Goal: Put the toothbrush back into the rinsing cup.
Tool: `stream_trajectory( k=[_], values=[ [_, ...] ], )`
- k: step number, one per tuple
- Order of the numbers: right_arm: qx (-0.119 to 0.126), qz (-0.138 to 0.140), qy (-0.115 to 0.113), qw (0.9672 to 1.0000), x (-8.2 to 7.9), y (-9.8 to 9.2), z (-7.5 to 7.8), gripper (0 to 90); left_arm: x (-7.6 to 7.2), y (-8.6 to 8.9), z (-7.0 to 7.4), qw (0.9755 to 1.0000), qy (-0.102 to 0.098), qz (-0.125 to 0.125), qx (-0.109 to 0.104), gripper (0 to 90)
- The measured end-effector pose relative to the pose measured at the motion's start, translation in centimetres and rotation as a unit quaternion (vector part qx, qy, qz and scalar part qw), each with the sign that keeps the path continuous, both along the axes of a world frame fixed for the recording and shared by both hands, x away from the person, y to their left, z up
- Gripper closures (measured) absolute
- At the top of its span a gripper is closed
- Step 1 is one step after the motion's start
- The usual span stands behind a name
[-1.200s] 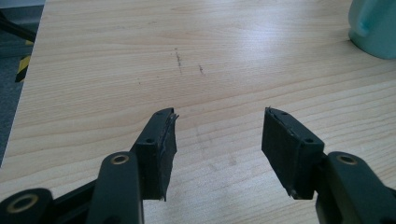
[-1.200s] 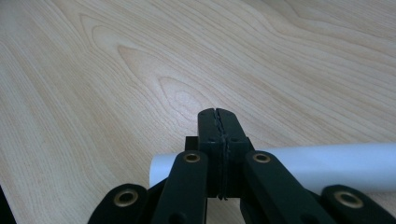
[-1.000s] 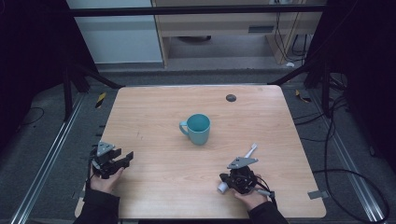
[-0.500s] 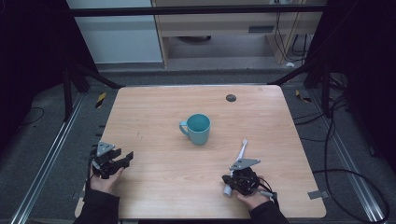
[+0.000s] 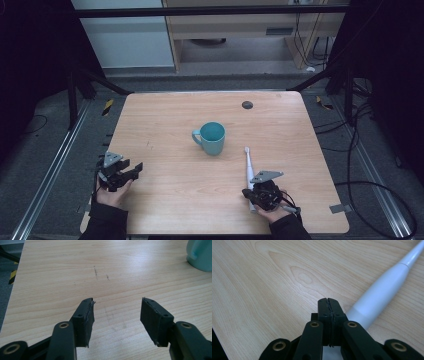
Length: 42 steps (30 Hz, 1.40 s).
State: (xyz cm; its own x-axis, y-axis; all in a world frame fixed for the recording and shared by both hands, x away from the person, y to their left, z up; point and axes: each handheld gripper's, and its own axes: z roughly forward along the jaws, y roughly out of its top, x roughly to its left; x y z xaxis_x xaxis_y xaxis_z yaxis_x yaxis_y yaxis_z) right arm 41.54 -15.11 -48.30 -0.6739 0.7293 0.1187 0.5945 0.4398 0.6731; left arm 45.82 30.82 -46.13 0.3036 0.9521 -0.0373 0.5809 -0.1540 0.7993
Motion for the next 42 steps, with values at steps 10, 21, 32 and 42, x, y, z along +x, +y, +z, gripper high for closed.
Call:
stream_trajectory(
  k=[10,21,32,42],
  values=[
    [-0.002,-0.007,0.002,1.0000,0.0,-0.5,0.0,89.3,0.0,0.0,0.0,1.0000,0.000,-0.001,0.000,43.8],
    [0.018,-0.038,-0.024,0.9988,-0.2,-2.0,1.3,89.5,0.0,0.0,0.0,1.0000,0.001,-0.001,-0.001,43.7],
    [0.016,-0.039,-0.009,0.9991,-1.5,-2.7,1.0,89.6,-0.1,0.1,0.0,1.0000,0.001,0.000,-0.001,43.6],
    [0.009,-0.036,0.001,0.9993,-1.9,-2.6,0.6,89.8,0.0,0.1,0.0,1.0000,0.003,0.000,-0.001,43.6]
  ],
)
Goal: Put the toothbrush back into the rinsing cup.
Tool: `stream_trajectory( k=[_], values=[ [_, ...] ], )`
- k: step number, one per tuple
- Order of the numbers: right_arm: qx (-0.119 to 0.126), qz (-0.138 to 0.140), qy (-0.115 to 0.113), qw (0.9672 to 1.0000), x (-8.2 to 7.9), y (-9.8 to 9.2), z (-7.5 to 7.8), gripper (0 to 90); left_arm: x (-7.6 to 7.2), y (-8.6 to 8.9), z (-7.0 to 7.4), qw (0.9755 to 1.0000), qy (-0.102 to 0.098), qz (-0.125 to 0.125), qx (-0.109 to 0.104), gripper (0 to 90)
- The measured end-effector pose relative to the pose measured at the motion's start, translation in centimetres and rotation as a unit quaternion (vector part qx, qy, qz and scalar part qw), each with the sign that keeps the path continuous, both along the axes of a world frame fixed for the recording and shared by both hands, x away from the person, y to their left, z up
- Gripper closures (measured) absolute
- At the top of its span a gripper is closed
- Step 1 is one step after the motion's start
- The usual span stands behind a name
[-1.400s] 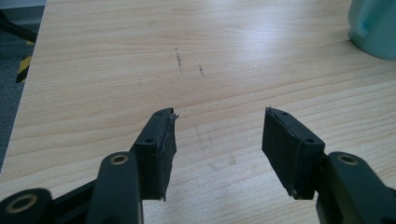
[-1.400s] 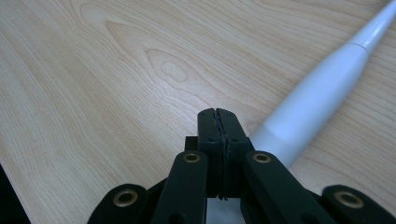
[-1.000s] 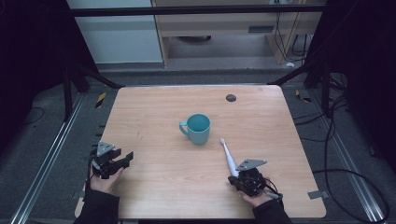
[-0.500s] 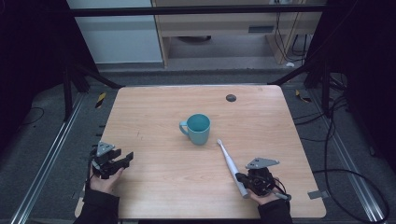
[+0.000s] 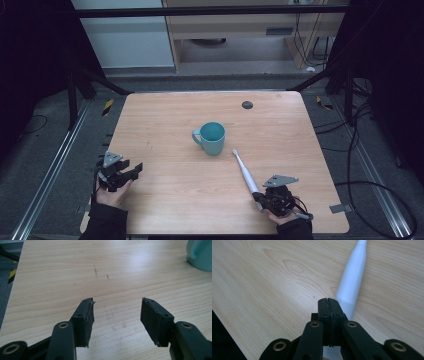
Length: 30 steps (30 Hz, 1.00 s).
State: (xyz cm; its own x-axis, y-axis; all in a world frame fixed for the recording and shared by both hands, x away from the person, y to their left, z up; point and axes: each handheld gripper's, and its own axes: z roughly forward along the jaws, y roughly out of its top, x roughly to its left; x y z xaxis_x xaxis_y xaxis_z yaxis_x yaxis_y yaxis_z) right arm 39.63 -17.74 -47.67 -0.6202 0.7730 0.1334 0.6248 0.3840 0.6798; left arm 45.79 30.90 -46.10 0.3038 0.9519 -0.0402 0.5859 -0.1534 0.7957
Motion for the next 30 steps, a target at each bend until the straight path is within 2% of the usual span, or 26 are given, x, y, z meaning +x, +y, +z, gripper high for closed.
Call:
stream_trajectory(
  k=[5,16,21,23,26,27,30],
  values=[
    [-0.009,-0.001,0.003,1.0000,0.1,-0.1,-0.2,89.7,0.0,0.0,0.0,1.0000,0.000,0.000,0.000,43.5],
    [-0.008,-0.003,0.005,1.0000,0.1,-0.2,-0.1,89.6,0.0,0.0,0.0,1.0000,0.000,0.000,0.001,43.6],
    [0.002,-0.002,-0.007,1.0000,0.3,-0.2,0.6,87.5,0.1,-0.1,-0.1,1.0000,0.002,-0.002,0.003,43.5],
    [0.001,-0.008,-0.020,0.9998,0.8,-0.4,1.3,84.4,0.2,-0.1,-0.1,1.0000,0.004,-0.002,0.003,43.4],
    [-0.001,-0.014,-0.028,0.9995,1.3,-0.5,1.7,81.3,0.2,-0.1,-0.1,1.0000,0.004,-0.003,0.002,43.3],
    [0.001,-0.017,-0.032,0.9994,1.7,-0.5,2.1,76.6,0.2,0.0,-0.1,1.0000,0.004,-0.003,0.002,43.2],
    [-0.003,-0.016,-0.030,0.9994,2.2,-0.6,2.4,71.8,0.3,0.0,-0.2,1.0000,0.005,-0.003,0.003,43.1]
  ],
)
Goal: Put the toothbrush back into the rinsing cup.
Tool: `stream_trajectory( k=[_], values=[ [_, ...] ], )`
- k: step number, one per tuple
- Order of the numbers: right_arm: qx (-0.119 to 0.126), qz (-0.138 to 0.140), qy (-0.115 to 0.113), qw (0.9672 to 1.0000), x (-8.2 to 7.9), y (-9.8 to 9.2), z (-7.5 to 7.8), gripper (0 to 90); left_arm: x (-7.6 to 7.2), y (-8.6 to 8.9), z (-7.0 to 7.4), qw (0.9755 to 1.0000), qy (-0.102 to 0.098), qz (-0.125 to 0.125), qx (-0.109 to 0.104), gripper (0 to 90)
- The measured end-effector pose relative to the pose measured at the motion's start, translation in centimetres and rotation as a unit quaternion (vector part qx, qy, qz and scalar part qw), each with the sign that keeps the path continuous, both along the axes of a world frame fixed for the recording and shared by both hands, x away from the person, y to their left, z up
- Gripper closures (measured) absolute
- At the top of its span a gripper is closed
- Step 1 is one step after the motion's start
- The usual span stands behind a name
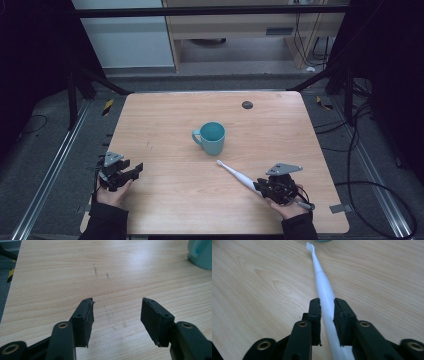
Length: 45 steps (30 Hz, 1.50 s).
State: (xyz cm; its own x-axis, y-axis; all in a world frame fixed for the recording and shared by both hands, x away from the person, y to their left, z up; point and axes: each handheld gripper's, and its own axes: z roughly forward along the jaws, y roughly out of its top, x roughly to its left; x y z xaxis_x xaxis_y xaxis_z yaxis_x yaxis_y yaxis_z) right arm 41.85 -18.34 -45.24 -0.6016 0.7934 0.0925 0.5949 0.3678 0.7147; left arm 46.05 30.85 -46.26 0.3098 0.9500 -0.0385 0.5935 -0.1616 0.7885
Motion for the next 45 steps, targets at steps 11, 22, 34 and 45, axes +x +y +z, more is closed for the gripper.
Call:
stream_trajectory(
  k=[11,22,34,45],
  values=[
    [-0.049,0.009,0.017,0.9986,2.1,0.4,1.7,58.3,0.2,-0.1,-0.2,1.0000,0.008,-0.004,0.002,42.4],
    [-0.092,0.038,0.046,0.9940,4.1,1.4,2.9,54.0,0.3,-0.2,-0.4,0.9998,0.014,-0.011,0.004,41.4],
    [-0.119,0.063,0.076,0.9879,5.2,2.3,3.0,52.4,0.4,-0.1,-0.5,0.9997,0.019,-0.015,0.006,40.8],
    [-0.145,0.078,0.114,0.9797,5.8,3.0,2.3,52.3,0.4,-0.2,-0.6,0.9995,0.023,-0.018,0.007,40.3]
  ],
)
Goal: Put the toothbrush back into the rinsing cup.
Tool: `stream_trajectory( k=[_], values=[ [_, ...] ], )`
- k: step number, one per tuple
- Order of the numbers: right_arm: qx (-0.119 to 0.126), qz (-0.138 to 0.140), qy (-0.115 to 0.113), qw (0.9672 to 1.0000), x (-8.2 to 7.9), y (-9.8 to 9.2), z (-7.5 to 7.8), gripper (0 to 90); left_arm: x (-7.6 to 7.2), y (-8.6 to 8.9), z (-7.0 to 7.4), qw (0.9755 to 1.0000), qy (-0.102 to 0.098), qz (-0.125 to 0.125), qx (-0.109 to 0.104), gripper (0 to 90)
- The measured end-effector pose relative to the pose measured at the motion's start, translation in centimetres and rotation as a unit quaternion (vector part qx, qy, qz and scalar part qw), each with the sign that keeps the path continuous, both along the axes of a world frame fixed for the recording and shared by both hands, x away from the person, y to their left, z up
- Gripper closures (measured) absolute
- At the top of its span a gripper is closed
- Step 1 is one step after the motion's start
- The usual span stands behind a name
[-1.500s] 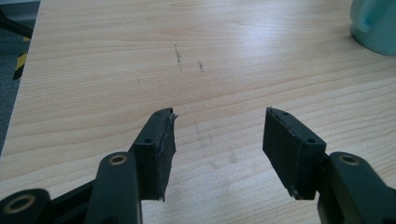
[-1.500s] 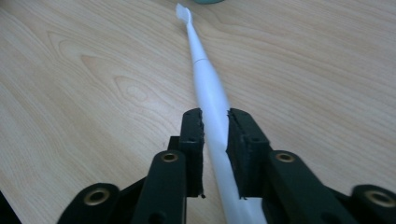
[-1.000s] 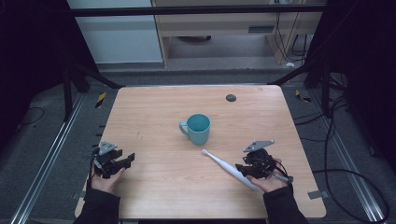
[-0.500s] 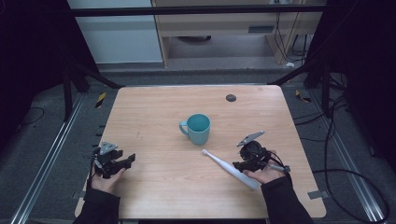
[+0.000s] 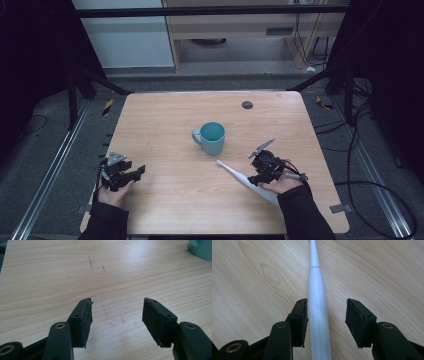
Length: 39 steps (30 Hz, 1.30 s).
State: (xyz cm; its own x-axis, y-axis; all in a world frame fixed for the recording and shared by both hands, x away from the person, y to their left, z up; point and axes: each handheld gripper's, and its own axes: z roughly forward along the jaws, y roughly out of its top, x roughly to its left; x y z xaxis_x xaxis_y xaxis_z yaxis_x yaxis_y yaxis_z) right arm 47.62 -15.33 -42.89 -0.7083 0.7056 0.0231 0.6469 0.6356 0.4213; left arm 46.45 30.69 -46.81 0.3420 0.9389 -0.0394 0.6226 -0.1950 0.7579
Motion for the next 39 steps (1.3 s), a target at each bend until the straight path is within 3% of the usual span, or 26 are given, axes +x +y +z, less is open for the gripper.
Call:
stream_trajectory(
  k=[8,33,39],
  values=[
    [-0.026,0.017,0.033,0.9990,0.2,0.5,-1.0,53.7,0.1,-0.1,-0.1,1.0000,0.003,-0.003,0.001,40.1],
    [-0.063,0.029,0.081,0.9943,0.8,1.3,-3.4,59.1,0.1,-0.3,-0.2,1.0000,0.006,-0.004,0.003,40.1],
    [-0.071,0.018,0.090,0.9932,0.9,1.5,-3.7,65.2,0.1,-0.3,-0.2,1.0000,0.006,-0.004,0.003,40.1]
  ],
)
